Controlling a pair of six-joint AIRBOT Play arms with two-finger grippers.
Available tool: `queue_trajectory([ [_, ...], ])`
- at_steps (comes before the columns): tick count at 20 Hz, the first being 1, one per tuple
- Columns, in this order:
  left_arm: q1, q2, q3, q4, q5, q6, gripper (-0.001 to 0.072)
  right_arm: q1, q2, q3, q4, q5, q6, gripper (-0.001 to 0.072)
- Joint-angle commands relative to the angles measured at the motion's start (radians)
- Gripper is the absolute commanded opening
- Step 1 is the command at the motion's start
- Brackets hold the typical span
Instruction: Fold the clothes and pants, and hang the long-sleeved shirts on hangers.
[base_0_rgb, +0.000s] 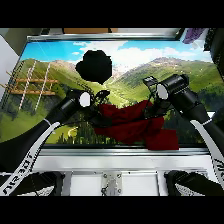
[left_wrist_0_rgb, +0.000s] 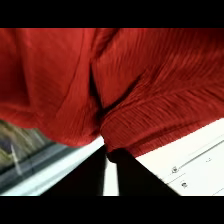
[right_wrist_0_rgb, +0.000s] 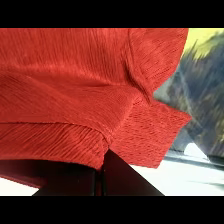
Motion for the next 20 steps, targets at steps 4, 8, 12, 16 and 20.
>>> queue_trajectory([
  [4, 0.002, -0.008, 0.169, -0.026, -0.108, 0.056, 0.0665, 0.002, -0.003, -0.003, 0.024, -0.018, 0.007, 0.0021],
  [8, 0.016, -0.008, 0.325, -0.024, -0.163, 0.096, 0.0665, 0.002, -0.003, -0.003, 0.023, -0.019, 0.007, 0.0022],
  [12, 0.121, -0.008, 0.400, -0.016, -0.151, 0.098, 0.0665, 0.002, -0.003, -0.003, 0.023, -0.019, 0.006, 0.0022],
  [16, 0.336, 0.022, 0.313, 0.055, -0.073, 0.082, 0.0665, 0.002, -0.003, -0.003, 0.023, -0.019, 0.007, 0.0022],
  [20, 0.524, 0.064, 0.172, 0.411, 0.101, 0.017, 0.0665, 0.002, -0.003, -0.003, 0.023, -0.019, 0.007, 0.0022],
])
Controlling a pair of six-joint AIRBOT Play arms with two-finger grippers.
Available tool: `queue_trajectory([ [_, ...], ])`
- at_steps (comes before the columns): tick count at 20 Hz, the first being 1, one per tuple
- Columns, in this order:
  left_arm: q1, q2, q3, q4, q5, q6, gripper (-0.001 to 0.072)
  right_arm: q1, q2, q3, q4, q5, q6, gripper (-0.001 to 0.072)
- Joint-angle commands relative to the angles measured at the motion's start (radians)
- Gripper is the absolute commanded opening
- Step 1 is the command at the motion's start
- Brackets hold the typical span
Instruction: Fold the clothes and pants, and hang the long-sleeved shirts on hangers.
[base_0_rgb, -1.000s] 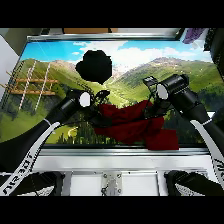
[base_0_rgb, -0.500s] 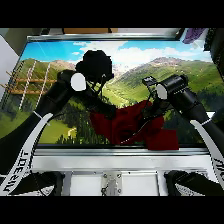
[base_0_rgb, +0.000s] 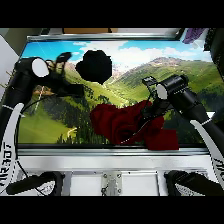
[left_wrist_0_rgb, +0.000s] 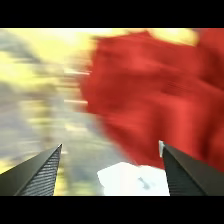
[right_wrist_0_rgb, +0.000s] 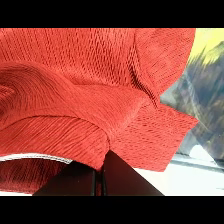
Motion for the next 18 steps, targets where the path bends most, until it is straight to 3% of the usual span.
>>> queue_trajectory([
  [1, 0.169, 0.016, -0.095, 0.271, 0.165, -0.039, 0.0665, 0.001, 0.000, 0.000, 0.000, 0.000, 0.000, 0.0022],
  [10, 0.367, -0.285, -0.042, 0.534, 0.360, -0.034, 0.0664, 0.001, -0.001, 0.000, 0.000, 0.000, 0.000, 0.0021],
  [18, 0.425, -0.470, -0.041, 0.552, 0.523, -0.027, 0.0664, 0.001, -0.001, 0.000, 0.000, 0.000, 0.000, 0.0022],
])
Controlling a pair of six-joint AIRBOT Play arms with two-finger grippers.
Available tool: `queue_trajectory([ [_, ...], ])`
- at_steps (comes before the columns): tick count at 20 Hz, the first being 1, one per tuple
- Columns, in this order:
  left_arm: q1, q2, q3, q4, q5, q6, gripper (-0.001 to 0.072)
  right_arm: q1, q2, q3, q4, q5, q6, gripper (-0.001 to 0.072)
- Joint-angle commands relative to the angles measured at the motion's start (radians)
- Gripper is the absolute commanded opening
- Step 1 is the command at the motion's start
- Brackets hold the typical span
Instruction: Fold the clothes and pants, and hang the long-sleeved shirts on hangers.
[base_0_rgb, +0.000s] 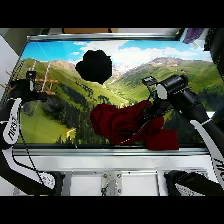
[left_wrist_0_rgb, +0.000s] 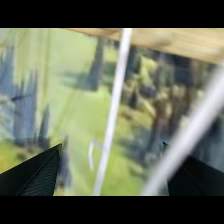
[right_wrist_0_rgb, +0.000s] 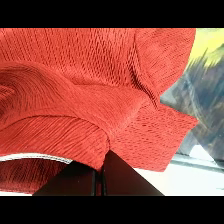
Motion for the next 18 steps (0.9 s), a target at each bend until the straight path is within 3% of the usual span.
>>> queue_trajectory([
  [1, 0.014, -0.063, 0.001, 0.034, 0.071, 0.005, 0.0665, 0.001, -0.001, 0.000, 0.000, 0.000, 0.000, 0.0021],
  [7, 0.013, -0.079, 0.001, 0.033, 0.104, 0.004, 0.0663, 0.001, -0.001, 0.000, 0.000, 0.000, 0.000, 0.0022],
  [8, 0.013, -0.079, 0.001, 0.033, 0.103, 0.003, 0.0635, 0.001, -0.001, 0.000, 0.000, 0.000, 0.000, 0.0022],
  [9, 0.013, -0.079, 0.001, 0.033, 0.103, 0.003, 0.0427, 0.001, -0.001, 0.000, 0.000, 0.000, 0.000, 0.0021],
  [12, 0.012, -0.079, 0.001, 0.033, 0.103, 0.003, 0.0067, 0.001, -0.001, 0.000, 0.000, 0.000, 0.000, 0.0022],
  [13, 0.012, -0.079, 0.001, 0.032, 0.103, 0.003, 0.0019, 0.001, -0.001, 0.000, 0.000, 0.000, 0.000, 0.0021],
  [18, 0.012, -0.049, 0.001, 0.034, 0.087, 0.004, 0.0019, 0.001, -0.001, 0.000, 0.000, 0.000, 0.000, 0.0021],
])
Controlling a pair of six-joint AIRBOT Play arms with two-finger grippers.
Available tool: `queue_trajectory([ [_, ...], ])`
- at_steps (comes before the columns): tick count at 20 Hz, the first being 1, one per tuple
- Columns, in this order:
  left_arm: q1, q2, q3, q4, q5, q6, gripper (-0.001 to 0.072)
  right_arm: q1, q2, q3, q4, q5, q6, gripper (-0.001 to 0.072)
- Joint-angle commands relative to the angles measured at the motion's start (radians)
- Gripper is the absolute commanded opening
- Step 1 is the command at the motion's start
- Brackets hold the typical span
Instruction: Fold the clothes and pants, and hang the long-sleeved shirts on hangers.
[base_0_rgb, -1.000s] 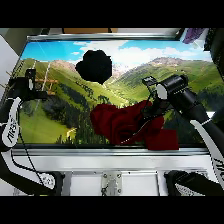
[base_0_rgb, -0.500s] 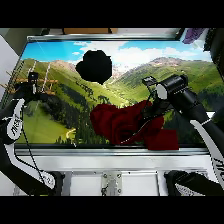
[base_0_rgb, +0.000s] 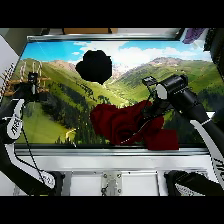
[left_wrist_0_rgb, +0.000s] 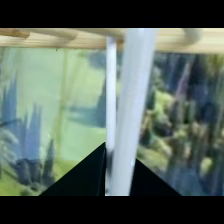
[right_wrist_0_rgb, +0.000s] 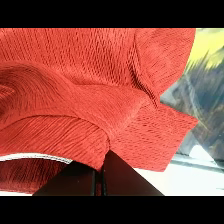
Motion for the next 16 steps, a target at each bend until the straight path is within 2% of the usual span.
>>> queue_trajectory([
  [1, -0.001, 0.044, 0.000, -0.006, -0.013, 0.001, 0.0018, 0.001, 0.000, 0.000, 0.000, 0.000, 0.000, 0.0022],
  [7, -0.016, 0.213, 0.000, -0.009, -0.101, 0.002, 0.0019, 0.001, 0.000, 0.000, 0.000, 0.000, 0.000, 0.0022],
  [13, -0.130, 0.373, 0.000, -0.023, -0.202, 0.036, 0.0019, 0.001, 0.000, 0.000, 0.000, 0.000, 0.000, 0.0022],
  [15, -0.175, 0.437, 0.000, -0.129, -0.238, 0.174, 0.0019, 0.001, 0.000, 0.000, 0.000, 0.000, 0.000, 0.0022],
  [16, -0.192, 0.471, 0.000, -0.232, -0.267, 0.296, 0.0019, 0.001, 0.000, 0.000, 0.000, 0.000, 0.000, 0.0022],
])
